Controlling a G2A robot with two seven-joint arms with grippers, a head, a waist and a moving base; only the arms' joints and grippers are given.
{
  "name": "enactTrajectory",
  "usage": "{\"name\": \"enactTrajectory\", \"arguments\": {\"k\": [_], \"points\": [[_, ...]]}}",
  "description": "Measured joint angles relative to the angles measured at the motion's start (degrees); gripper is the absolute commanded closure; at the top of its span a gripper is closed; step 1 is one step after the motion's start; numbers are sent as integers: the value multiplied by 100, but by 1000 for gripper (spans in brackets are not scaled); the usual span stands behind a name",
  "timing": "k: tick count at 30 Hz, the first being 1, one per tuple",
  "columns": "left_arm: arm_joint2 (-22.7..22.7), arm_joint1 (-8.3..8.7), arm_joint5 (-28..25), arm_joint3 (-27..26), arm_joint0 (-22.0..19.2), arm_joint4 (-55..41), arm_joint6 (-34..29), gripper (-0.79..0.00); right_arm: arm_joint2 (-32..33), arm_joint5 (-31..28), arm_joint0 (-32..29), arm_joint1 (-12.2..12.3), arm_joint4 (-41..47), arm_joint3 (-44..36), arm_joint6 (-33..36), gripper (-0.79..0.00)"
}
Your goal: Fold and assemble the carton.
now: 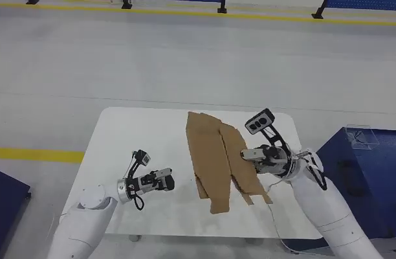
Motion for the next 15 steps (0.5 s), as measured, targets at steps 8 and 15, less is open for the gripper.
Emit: {"name": "enactTrajectory", "arguments": {"k": [8,15], "points": [[0,0,0,0,0,0,0,-785,566,-2834,-617,31,-2828,-953,-1525,0],[0,0,0,0,0,0,0,-785,592,-4009,-955,69,-4243,-1142,-2694,0]]}}
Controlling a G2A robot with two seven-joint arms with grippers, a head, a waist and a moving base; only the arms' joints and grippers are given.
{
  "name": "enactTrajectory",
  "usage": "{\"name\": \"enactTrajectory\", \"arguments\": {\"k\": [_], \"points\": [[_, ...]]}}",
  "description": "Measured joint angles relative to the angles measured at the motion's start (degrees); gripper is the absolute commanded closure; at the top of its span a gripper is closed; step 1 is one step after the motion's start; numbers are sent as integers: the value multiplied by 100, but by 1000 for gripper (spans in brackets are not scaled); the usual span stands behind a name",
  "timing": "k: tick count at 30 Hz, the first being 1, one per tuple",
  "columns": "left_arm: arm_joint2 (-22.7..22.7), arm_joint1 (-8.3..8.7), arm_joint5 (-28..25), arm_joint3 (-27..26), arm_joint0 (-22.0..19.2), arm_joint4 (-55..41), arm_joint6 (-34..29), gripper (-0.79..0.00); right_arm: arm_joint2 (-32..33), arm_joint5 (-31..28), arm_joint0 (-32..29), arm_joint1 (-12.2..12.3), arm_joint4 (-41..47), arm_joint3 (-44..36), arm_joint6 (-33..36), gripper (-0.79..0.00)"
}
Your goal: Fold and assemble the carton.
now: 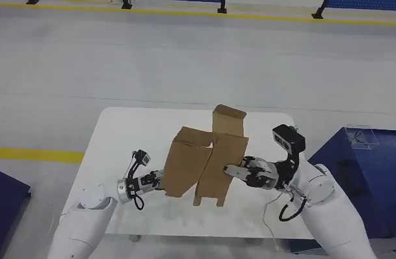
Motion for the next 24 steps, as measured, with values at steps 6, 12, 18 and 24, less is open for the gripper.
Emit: {"name": "enactTrajectory", "arguments": {"k": [6,12,18,24], "points": [[0,0,0,0,0,0,0,-785,-1,39,5,-1,21,0,41,0],[0,0,0,0,0,0,0,-785,387,-220,-16,7,-920,-206,-302,0],[0,0,0,0,0,0,0,-785,1892,-232,-299,-224,-5101,-1232,-2797,0],[0,0,0,0,0,0,0,-785,2130,1591,-1176,-409,-10024,-2237,-6455,0]]}}
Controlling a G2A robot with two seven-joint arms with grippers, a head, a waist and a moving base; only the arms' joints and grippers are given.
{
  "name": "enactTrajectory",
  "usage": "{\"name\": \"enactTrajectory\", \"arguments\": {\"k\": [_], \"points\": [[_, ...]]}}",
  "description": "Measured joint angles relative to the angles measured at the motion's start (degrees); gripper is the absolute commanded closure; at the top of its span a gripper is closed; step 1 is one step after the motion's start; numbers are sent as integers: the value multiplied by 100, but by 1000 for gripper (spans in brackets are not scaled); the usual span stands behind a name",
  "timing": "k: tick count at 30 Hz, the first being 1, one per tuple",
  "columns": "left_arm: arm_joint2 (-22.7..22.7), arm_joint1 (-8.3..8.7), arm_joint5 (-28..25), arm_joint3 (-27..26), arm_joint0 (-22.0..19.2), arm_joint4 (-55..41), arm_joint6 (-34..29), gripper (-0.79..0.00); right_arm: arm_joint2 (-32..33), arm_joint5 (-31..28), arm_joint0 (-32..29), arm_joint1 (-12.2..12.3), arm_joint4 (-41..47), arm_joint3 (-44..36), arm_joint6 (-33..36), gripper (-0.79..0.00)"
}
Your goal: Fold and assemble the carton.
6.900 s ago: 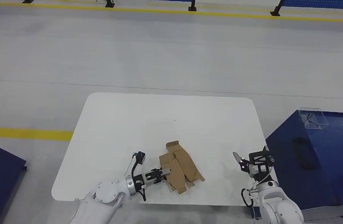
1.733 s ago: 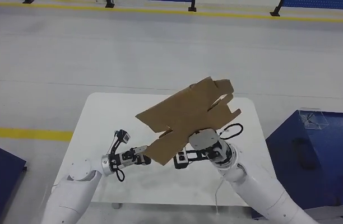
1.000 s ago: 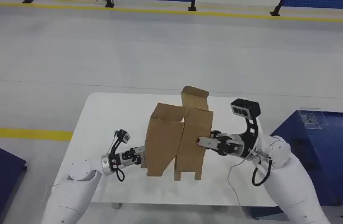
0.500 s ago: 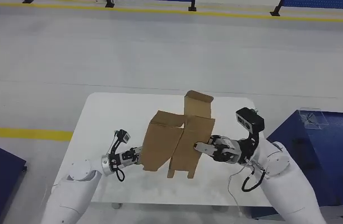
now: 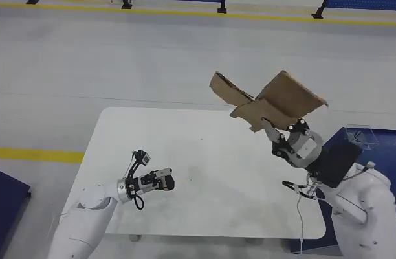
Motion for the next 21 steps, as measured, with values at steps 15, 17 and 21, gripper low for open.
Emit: {"name": "enactTrajectory", "arguments": {"k": [15,17,21], "points": [[0,0,0,0,0,0,0,-785,-815,4699,-887,88,-7850,-27,-2664,0],[0,0,0,0,0,0,0,-785,-913,4964,-849,82,-8041,75,-2667,0],[0,0,0,0,0,0,0,-785,-981,4993,-723,74,-7615,195,-2809,0]]}}
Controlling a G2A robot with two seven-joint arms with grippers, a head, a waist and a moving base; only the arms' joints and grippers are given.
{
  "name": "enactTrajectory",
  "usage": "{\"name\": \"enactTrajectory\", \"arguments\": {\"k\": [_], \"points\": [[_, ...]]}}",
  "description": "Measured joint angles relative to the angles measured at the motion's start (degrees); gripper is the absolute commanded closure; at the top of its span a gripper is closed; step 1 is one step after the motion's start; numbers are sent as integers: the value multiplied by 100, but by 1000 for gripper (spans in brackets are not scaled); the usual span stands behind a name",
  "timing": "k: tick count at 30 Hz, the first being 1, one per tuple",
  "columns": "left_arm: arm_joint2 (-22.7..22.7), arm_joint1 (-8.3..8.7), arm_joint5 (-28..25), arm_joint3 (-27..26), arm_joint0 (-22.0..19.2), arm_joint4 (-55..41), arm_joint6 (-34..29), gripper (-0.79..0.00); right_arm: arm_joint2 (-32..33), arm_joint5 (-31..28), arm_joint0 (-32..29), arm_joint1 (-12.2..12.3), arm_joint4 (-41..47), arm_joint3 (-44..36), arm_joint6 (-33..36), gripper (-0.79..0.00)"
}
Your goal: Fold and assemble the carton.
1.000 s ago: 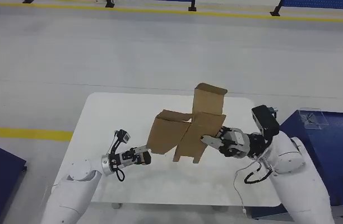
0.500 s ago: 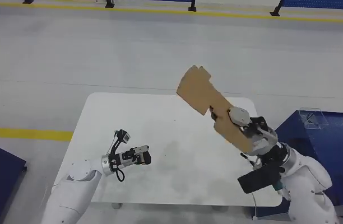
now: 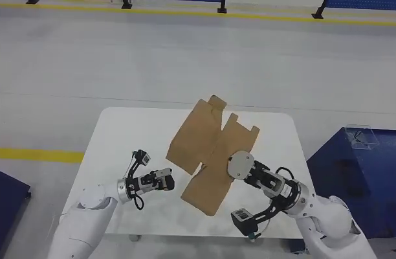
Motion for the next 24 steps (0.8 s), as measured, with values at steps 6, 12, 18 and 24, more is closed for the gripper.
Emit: {"name": "enactTrajectory", "arguments": {"k": [6,12,18,24], "points": [[0,0,0,0,0,0,0,-785,138,-1647,274,2,2254,38,-249,0],[0,0,0,0,0,0,0,-785,343,-3641,318,40,4303,36,-196,0],[0,0,0,0,0,0,0,-785,220,-6043,438,61,7115,401,914,0],[0,0,0,0,0,0,0,-785,-577,-7144,697,140,10028,928,2642,0]]}}
